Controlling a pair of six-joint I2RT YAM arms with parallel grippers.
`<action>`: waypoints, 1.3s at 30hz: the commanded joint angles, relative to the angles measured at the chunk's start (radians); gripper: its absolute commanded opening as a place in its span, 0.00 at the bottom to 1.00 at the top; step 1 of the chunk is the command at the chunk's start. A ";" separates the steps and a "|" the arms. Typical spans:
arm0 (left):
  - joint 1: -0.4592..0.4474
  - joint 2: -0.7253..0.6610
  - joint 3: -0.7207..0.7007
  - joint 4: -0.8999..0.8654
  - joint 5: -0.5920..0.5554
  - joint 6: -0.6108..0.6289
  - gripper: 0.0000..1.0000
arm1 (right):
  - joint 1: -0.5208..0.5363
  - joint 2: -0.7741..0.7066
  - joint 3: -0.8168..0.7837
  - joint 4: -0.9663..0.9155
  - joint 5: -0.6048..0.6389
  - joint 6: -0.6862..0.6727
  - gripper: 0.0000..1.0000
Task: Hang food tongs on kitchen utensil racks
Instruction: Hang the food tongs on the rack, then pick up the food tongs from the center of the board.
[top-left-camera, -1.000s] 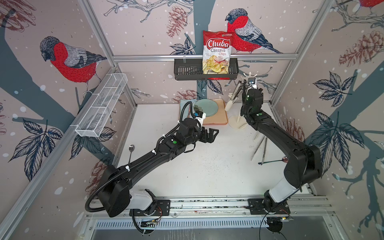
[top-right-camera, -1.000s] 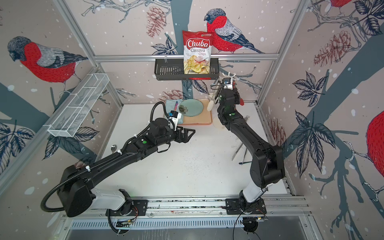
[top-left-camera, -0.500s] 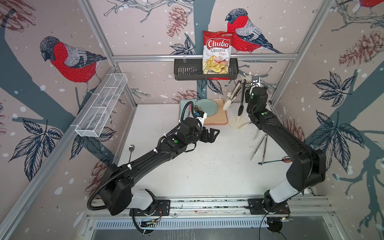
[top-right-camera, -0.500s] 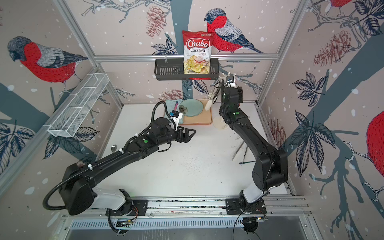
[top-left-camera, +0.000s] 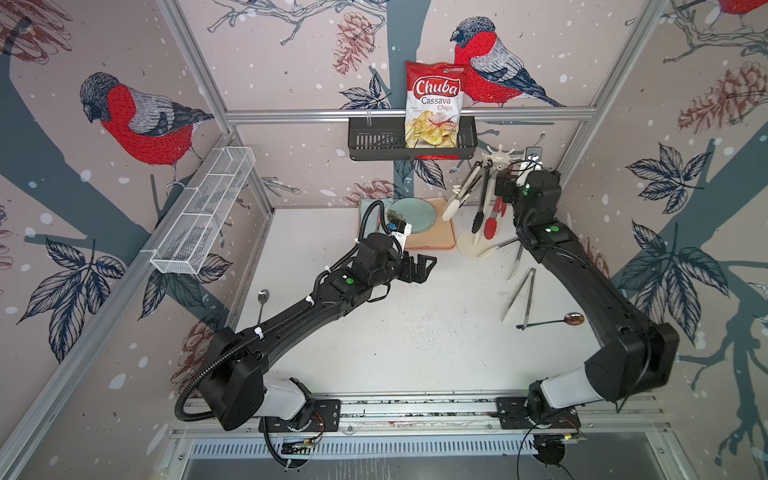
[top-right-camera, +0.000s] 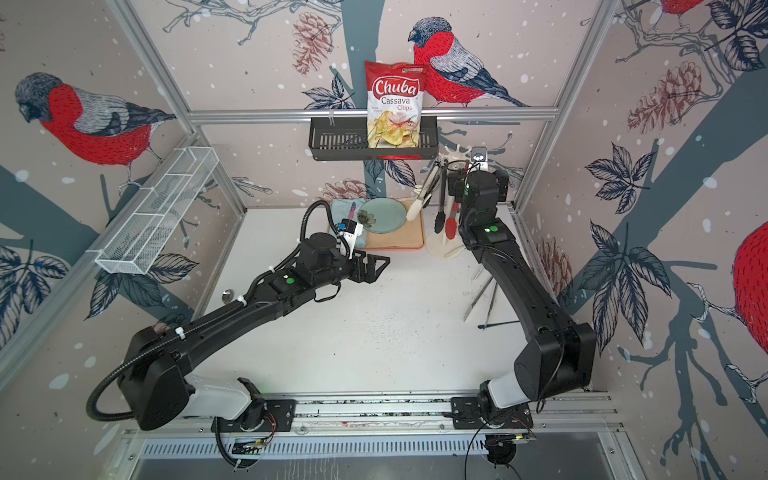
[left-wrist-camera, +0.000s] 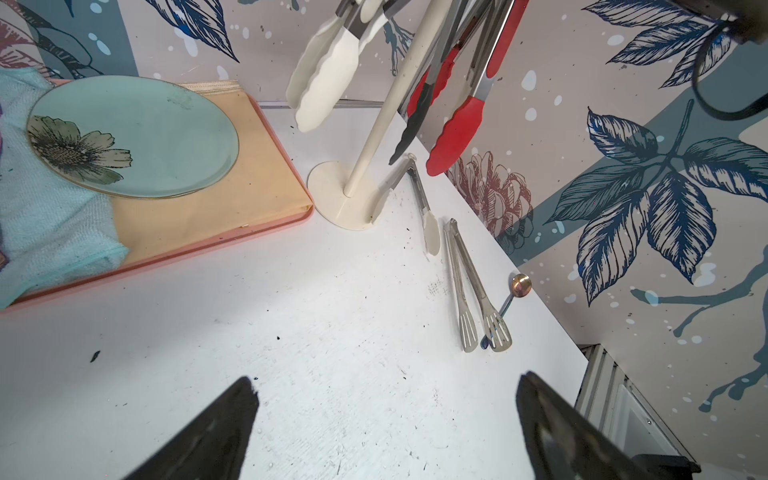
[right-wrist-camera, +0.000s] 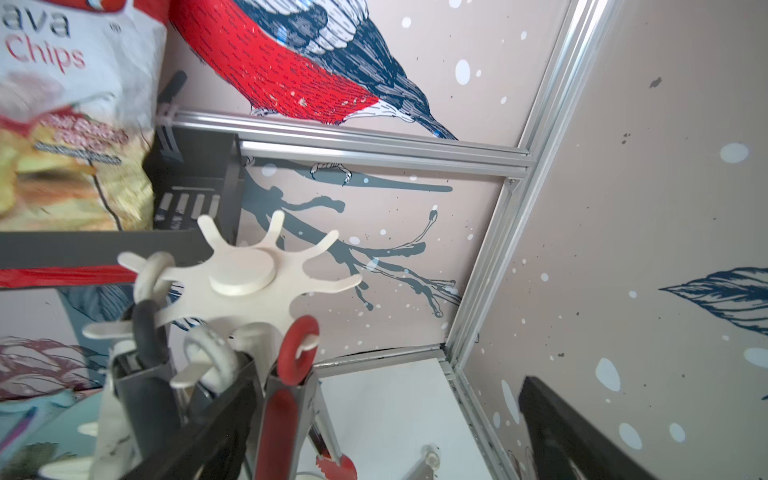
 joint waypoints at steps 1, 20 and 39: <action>0.009 -0.015 0.004 0.056 0.008 0.015 0.96 | -0.020 -0.061 -0.016 -0.055 -0.120 0.116 1.00; 0.078 -0.099 0.077 0.079 0.045 0.068 0.96 | -0.244 -0.347 -0.029 -0.677 -0.257 0.574 0.98; 0.088 -0.299 0.140 -0.016 0.056 0.072 0.97 | -0.420 -0.166 -0.485 -0.644 -0.435 0.690 0.54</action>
